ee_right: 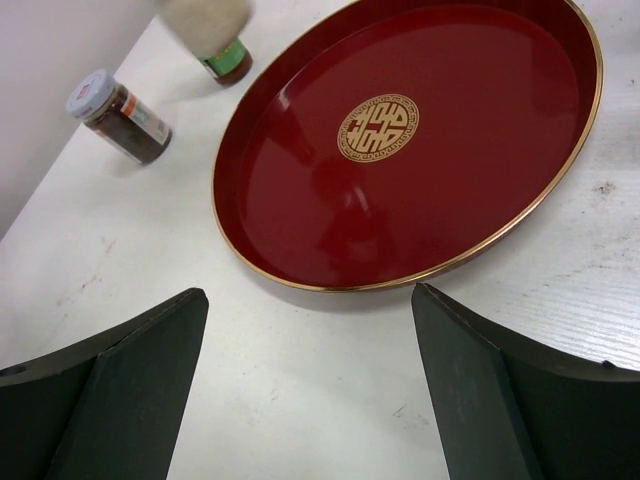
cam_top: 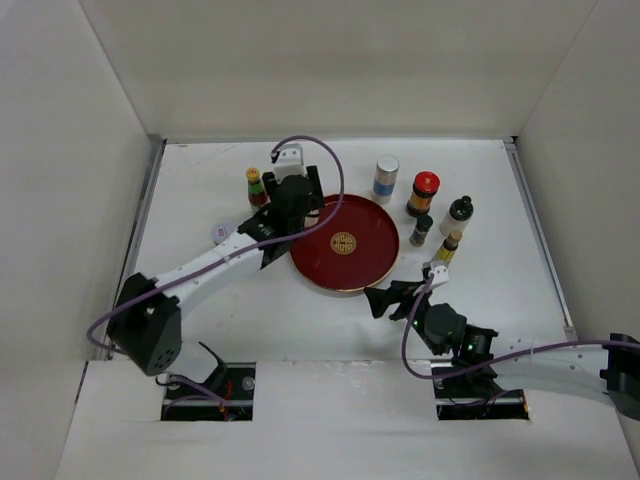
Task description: Organize the condiment bottles
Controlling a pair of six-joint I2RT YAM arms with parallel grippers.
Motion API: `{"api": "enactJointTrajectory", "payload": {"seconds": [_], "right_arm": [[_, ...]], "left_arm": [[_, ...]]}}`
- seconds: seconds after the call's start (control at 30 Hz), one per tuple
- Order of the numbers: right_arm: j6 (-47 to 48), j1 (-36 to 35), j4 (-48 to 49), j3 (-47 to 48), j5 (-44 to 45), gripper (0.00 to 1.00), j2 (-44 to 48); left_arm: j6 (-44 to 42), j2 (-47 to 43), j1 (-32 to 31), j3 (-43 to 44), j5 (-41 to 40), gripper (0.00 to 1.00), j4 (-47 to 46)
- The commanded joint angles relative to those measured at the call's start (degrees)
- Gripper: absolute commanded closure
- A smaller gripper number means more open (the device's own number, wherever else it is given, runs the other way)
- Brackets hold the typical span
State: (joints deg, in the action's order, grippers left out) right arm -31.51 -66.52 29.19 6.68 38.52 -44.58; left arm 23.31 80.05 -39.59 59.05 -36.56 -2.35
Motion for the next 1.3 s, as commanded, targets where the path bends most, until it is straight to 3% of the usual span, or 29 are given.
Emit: {"api": "enactJointTrajectory", "payload": {"seconds": [0.0,0.27,0.5,0.57,0.63,0.73,0.83,1.13,1.27], "right_arm": [[-0.4,-0.3,3.4,0.0,-0.6,0.11,0.6],[-0.4,-0.5,3.5,-0.3,-0.1,0.10,1.2],[-0.4,-0.5,3.2,-0.7,0.1,0.10,2.1],[-0.4,-0.4,3.2,-0.8,0.1,0.10,2.4],[-0.4,-0.3,3.2,-0.9,0.2,0.09,2.7],[-0.5,-0.2,3.1,-1.0,0.5,0.09,3.0],[-0.5,-0.2,3.1,-1.1,0.7,0.09,3.2],[-0.5,-0.4,3.3,-0.6,0.6,0.08,1.9],[-0.4,-0.4,3.5,-0.5,0.5,0.07,1.5]], "left_arm": [[-1.0,7.0,0.2,6.3,3.6,0.67,-6.3],[-1.8,22.5,0.4,19.3,8.7,0.68,-8.3],[-2.7,30.0,0.1,23.7,8.9,0.67,-9.5],[-2.9,30.9,0.0,23.8,8.8,0.59,-9.2],[-2.9,31.0,-0.2,23.5,8.8,0.44,-8.9],[-3.4,29.0,-0.8,22.2,8.3,0.21,-8.8],[-4.1,24.0,-1.2,19.7,6.7,0.11,-8.8],[-2.6,0.5,2.2,5.2,2.8,0.14,-3.1],[-3.0,-5.1,6.3,2.1,-0.2,0.18,1.2]]}}
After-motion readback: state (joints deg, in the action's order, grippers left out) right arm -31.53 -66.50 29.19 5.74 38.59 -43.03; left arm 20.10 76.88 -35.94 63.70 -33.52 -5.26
